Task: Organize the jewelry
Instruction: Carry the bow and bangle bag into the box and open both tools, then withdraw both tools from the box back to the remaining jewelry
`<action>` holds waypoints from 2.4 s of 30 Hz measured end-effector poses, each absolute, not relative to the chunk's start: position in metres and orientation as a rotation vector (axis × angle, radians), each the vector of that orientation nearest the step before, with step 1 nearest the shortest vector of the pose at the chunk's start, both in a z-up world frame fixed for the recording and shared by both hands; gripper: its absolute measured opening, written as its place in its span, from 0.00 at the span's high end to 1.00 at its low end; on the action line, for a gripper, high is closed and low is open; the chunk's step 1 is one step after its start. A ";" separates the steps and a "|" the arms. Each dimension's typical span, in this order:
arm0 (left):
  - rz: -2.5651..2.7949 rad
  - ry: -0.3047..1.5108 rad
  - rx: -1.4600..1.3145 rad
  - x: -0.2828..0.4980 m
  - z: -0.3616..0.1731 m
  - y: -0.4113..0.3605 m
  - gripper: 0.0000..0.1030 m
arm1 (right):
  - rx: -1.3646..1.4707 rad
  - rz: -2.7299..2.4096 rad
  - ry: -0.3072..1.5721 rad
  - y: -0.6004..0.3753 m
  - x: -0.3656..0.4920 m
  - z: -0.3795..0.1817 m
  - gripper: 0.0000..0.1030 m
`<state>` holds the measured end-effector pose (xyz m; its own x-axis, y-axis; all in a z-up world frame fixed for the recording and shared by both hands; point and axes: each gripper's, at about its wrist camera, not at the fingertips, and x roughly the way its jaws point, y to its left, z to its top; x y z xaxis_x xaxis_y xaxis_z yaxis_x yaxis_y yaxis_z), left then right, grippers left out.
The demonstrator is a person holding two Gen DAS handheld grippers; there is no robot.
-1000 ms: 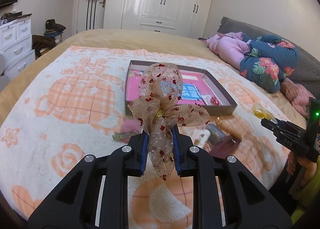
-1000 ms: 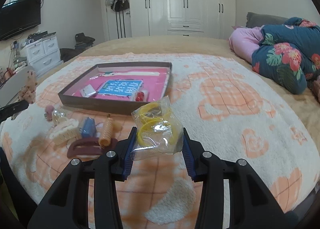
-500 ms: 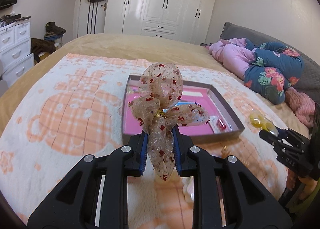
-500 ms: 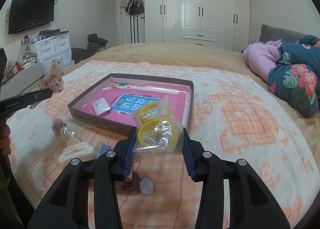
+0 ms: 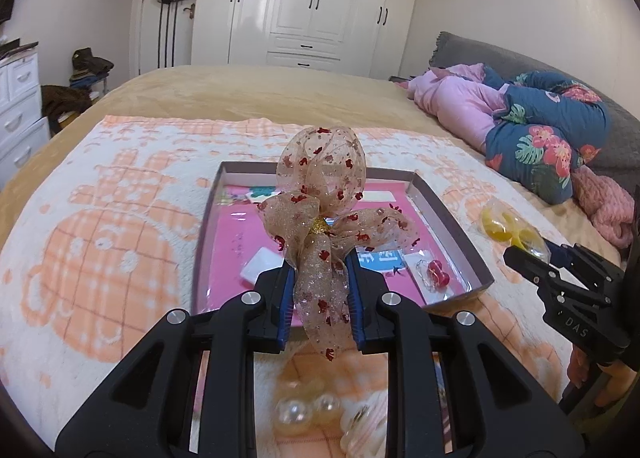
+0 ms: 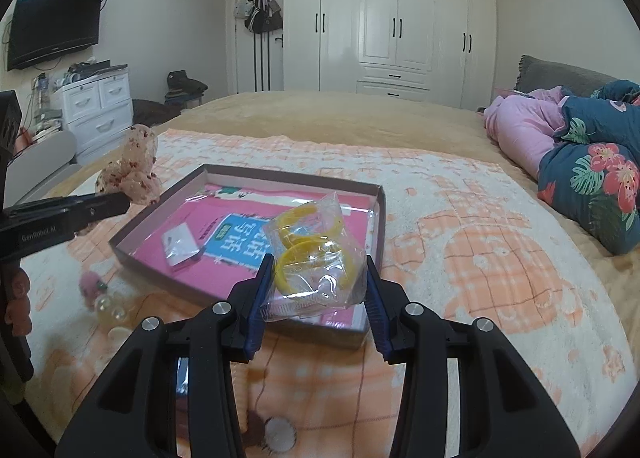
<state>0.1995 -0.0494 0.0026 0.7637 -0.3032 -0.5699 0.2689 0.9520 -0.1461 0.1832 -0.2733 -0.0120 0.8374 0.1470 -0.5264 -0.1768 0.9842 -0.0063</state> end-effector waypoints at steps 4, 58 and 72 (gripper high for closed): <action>-0.322 0.641 -0.047 0.212 0.000 -0.059 0.85 | -0.063 0.158 0.560 -0.277 0.197 -0.013 0.60; -0.310 0.637 -0.070 0.194 0.004 -0.055 0.19 | -0.008 0.168 0.573 -0.287 0.172 -0.019 0.21; -0.271 0.531 -0.046 0.139 0.026 -0.044 0.11 | -0.020 0.197 0.524 -0.282 0.125 0.000 0.15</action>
<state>0.1387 -0.0436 0.0260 0.8273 -0.2674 -0.4940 0.2434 0.9632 -0.1137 0.1253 -0.2815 -0.0001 0.8472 0.1822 -0.4991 -0.1922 0.9808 0.0318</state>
